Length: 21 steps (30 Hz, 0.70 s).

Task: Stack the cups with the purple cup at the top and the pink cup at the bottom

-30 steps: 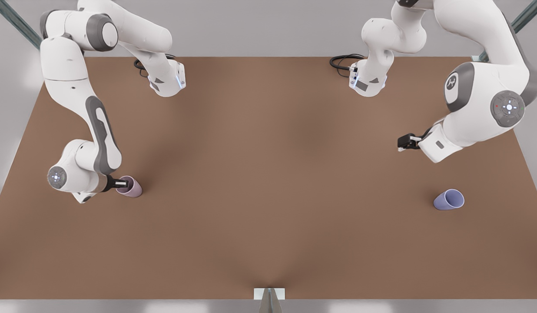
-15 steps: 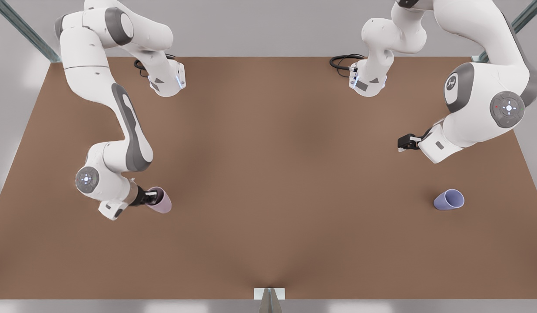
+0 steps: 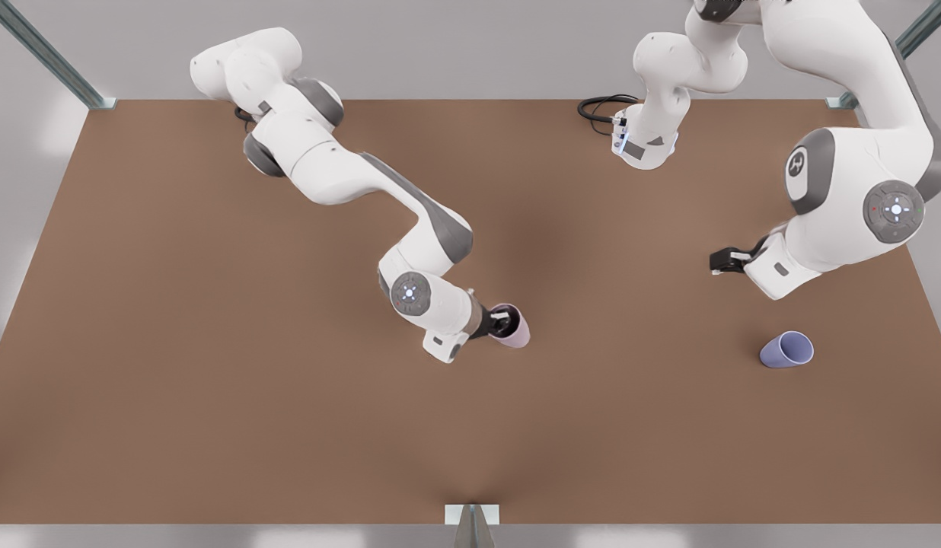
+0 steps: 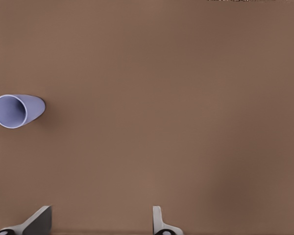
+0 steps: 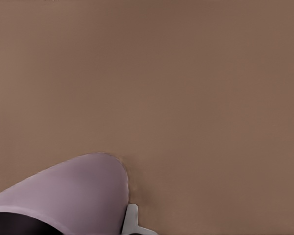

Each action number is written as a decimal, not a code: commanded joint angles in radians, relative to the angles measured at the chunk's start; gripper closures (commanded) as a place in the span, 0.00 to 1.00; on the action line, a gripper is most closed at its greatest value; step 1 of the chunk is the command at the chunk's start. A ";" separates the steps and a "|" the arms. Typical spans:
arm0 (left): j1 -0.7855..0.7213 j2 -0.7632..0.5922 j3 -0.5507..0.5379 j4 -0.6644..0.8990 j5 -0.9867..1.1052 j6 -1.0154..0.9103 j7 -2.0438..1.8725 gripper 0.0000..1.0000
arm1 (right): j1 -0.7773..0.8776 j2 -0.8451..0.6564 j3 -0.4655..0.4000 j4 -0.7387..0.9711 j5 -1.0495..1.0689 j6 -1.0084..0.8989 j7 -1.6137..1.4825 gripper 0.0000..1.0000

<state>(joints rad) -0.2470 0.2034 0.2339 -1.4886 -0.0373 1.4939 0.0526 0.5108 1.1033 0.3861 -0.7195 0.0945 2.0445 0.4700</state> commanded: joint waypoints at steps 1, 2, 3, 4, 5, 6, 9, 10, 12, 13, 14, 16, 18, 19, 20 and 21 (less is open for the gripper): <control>0.046 0.020 0.001 0.001 0.008 0.054 0.004 0.00 | 0.018 0.038 0.011 0.025 0.002 0.249 0.883 0.79; 0.078 0.053 0.001 0.001 0.010 0.107 0.012 0.00 | 0.021 0.050 0.014 0.026 0.002 0.301 0.884 0.79; 0.100 0.082 0.001 0.001 0.008 0.144 0.035 0.00 | 0.052 0.067 0.013 0.026 0.002 0.345 0.886 0.79; 0.129 0.109 0.001 0.013 0.008 0.163 0.122 0.00 | 0.061 0.084 0.011 0.026 0.002 0.372 0.888 0.79; 0.152 0.114 0.001 0.013 0.007 0.172 0.230 0.00 | 0.063 0.095 0.013 0.026 0.002 0.372 0.881 0.79; 0.157 0.131 0.002 0.013 0.010 0.200 0.237 0.00 | 0.086 0.096 0.013 0.025 0.002 0.361 0.883 0.79; 0.230 0.177 0.004 -0.002 0.011 0.341 0.250 0.00 | 0.107 0.099 0.005 0.022 -0.002 0.276 0.872 0.79; 0.242 0.201 0.004 -0.007 0.013 0.381 0.268 0.00 | 0.118 0.098 0.002 0.023 -0.010 0.211 0.872 0.79; 0.299 0.252 0.002 -0.012 0.007 0.399 0.274 0.00 | 0.149 0.098 -0.033 0.023 -0.019 0.126 0.860 0.79; 0.330 0.267 0.002 -0.019 0.002 0.431 0.276 0.00 | 0.152 0.098 -0.033 0.023 -0.021 0.092 0.855 0.79; 0.345 0.317 0.002 -0.024 0.002 0.506 0.277 0.00 | 0.155 0.098 -0.033 0.020 -0.042 0.069 0.851 0.79; 0.367 0.340 0.002 -0.072 0.002 0.614 0.283 0.00 | 0.164 0.099 -0.038 0.018 -0.065 0.031 0.831 0.79; 0.377 0.355 0.002 -0.076 0.000 0.638 0.283 0.00 | 0.169 0.098 -0.059 0.009 -0.064 0.014 0.831 0.79; 0.382 0.364 0.002 -0.076 -0.001 0.644 0.283 0.00 | 0.169 0.099 -0.061 0.003 -0.064 0.006 0.831 0.79; 0.393 0.373 0.002 -0.072 -0.003 0.644 0.283 0.00 | 0.169 0.099 -0.062 -0.001 -0.065 0.006 0.831 0.79; 0.393 0.384 0.002 -0.068 -0.003 0.646 0.283 0.00 | 0.167 0.099 -0.082 -0.005 -0.064 0.006 0.829 0.59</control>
<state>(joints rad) 0.1439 0.5834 0.2361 -1.5580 -0.0384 2.0383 0.2260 0.6790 1.2051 0.3119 -0.7221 0.0377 2.1079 1.0503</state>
